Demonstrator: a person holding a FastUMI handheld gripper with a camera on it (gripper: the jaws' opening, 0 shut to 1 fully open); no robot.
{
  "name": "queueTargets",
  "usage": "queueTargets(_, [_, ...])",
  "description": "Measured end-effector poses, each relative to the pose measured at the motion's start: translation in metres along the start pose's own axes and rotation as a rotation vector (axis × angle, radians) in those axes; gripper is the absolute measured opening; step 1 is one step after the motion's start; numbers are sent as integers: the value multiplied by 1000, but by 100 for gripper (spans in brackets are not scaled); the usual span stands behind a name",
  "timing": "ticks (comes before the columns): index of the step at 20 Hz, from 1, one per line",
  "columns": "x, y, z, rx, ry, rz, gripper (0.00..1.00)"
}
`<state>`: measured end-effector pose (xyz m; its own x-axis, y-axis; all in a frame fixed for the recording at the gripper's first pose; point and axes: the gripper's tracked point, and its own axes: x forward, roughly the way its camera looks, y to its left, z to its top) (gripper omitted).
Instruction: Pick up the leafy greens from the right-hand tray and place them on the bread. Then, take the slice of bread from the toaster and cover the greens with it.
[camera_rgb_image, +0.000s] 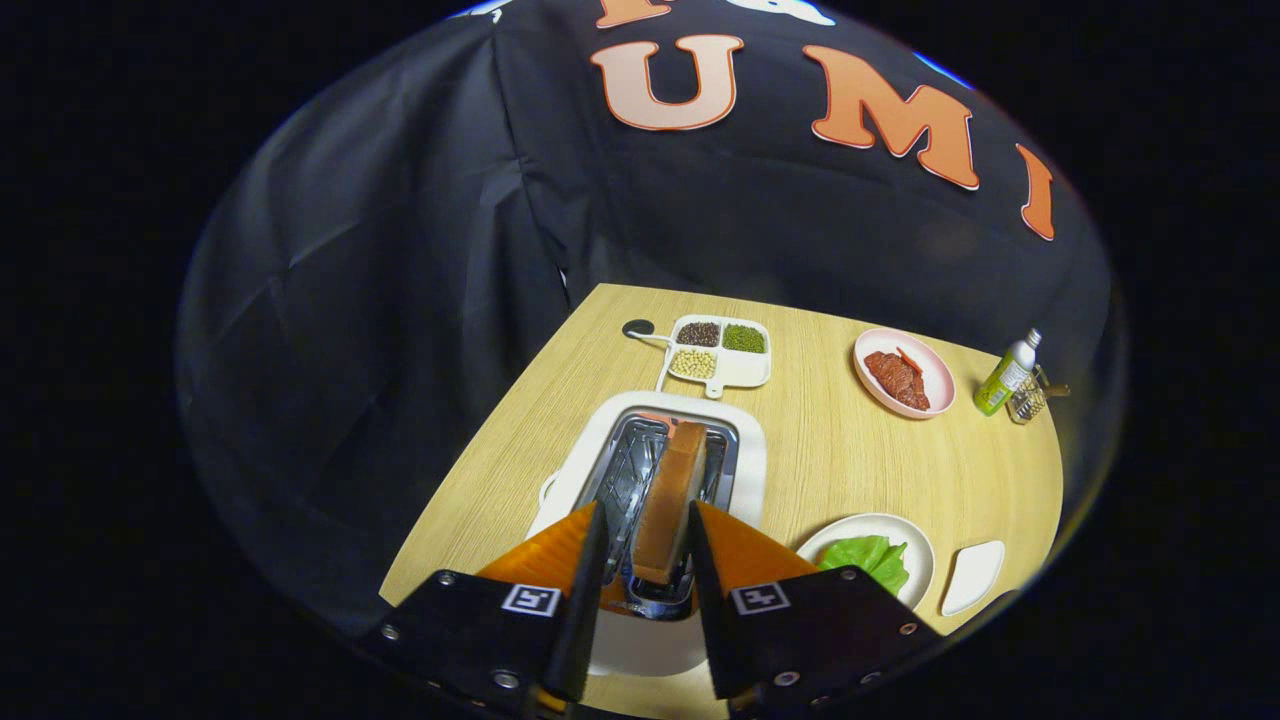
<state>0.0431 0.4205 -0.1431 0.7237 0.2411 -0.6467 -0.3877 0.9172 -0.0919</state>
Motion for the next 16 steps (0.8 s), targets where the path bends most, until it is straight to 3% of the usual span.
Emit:
queueTargets(4, [-1,-10,0,8,6,-45,15])
queueTargets(8, [-9,-15,3,51,-5,-47,9])
queueTargets(16, [-50,-22,34,66,-104,-14,9])
